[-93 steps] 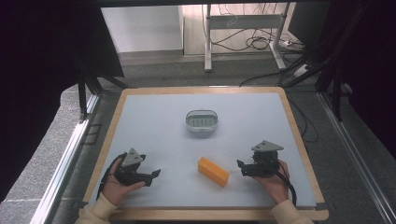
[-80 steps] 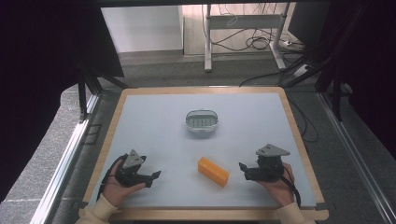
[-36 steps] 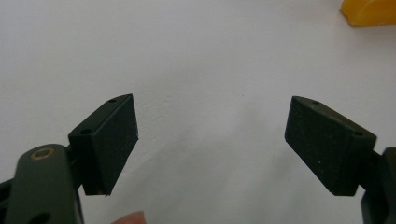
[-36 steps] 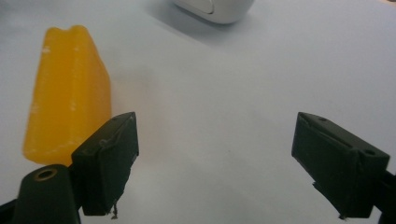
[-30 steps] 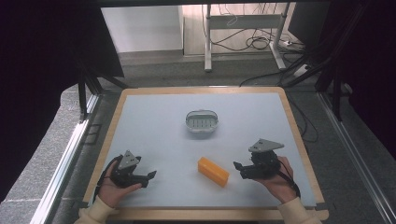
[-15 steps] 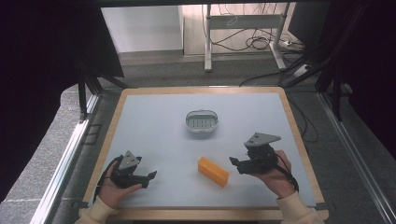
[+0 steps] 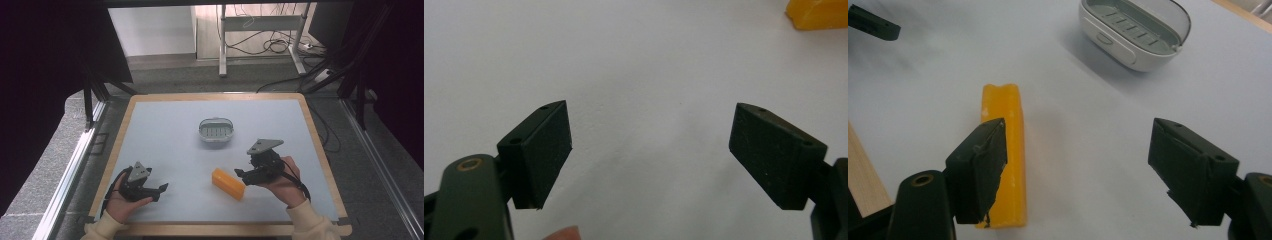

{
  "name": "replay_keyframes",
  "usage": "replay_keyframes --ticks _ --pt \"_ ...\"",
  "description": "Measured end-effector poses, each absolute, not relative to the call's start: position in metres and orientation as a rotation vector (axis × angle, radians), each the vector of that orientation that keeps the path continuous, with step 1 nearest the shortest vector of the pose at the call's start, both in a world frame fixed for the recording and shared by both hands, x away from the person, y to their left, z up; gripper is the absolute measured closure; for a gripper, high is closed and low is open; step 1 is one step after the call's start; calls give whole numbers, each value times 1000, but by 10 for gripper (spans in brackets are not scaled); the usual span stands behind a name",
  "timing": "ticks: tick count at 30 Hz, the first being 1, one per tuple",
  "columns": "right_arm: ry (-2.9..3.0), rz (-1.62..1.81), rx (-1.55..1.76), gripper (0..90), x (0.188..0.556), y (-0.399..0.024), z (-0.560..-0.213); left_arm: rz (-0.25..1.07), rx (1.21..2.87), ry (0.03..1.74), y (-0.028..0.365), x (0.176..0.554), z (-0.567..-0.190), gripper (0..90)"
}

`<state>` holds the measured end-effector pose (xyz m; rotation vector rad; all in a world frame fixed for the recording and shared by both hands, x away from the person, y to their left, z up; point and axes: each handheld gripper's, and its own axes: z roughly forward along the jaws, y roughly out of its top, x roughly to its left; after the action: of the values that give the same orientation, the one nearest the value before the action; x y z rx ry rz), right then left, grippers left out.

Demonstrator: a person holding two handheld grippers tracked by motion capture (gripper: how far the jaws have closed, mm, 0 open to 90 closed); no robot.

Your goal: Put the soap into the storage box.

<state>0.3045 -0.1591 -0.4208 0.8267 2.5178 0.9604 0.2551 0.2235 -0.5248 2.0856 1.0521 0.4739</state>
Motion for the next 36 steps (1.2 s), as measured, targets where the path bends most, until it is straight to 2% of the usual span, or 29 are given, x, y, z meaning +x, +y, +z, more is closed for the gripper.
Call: replay_keyframes --ticks 14,25,36 --pt "2594 909 803 247 307 -134 -422 479 2092 1046 225 255 -524 175" --pt "2722 781 757 266 309 -107 -441 483 2092 1044 225 255 -523 175" --pt "2765 727 763 305 312 -100 -460 477 2097 1043 225 255 -524 175"
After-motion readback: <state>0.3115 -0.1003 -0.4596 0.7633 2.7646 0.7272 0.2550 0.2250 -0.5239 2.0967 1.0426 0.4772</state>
